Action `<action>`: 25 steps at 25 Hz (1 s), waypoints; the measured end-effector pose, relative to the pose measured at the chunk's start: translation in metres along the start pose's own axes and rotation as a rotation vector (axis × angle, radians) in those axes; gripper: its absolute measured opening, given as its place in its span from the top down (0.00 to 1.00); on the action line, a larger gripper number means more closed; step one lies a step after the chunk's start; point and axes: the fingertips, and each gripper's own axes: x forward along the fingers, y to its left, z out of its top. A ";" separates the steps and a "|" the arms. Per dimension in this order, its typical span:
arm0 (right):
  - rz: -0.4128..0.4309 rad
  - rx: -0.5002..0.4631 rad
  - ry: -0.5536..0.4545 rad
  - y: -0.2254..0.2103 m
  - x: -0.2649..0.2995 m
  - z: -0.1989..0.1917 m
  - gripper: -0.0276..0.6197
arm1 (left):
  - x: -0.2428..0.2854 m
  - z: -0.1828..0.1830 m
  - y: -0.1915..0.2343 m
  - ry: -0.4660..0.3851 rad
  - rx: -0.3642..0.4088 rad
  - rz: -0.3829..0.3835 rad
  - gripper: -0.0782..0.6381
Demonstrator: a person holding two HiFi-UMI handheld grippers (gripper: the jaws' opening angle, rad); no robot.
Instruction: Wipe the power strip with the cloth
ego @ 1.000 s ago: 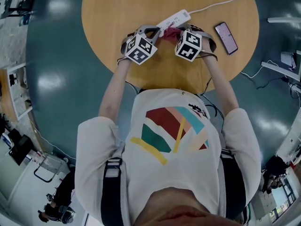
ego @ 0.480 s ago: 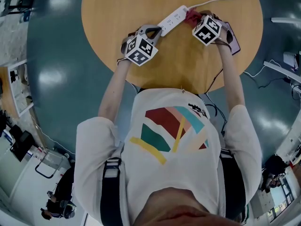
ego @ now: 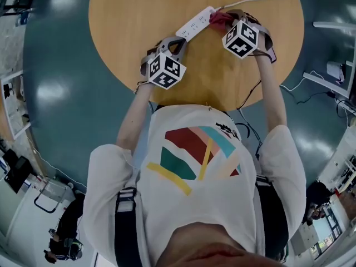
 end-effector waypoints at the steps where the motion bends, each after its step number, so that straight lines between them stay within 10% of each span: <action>1: -0.008 -0.040 -0.026 -0.004 -0.004 0.011 0.90 | 0.002 -0.003 -0.001 0.010 -0.011 0.005 0.83; 11: 0.367 -0.636 -0.179 0.037 0.016 0.130 0.90 | 0.012 -0.009 0.022 0.016 -0.048 0.059 0.83; 25: 0.889 -0.566 -0.073 0.066 0.059 0.173 0.90 | 0.016 -0.009 0.069 -0.002 -0.079 0.087 0.83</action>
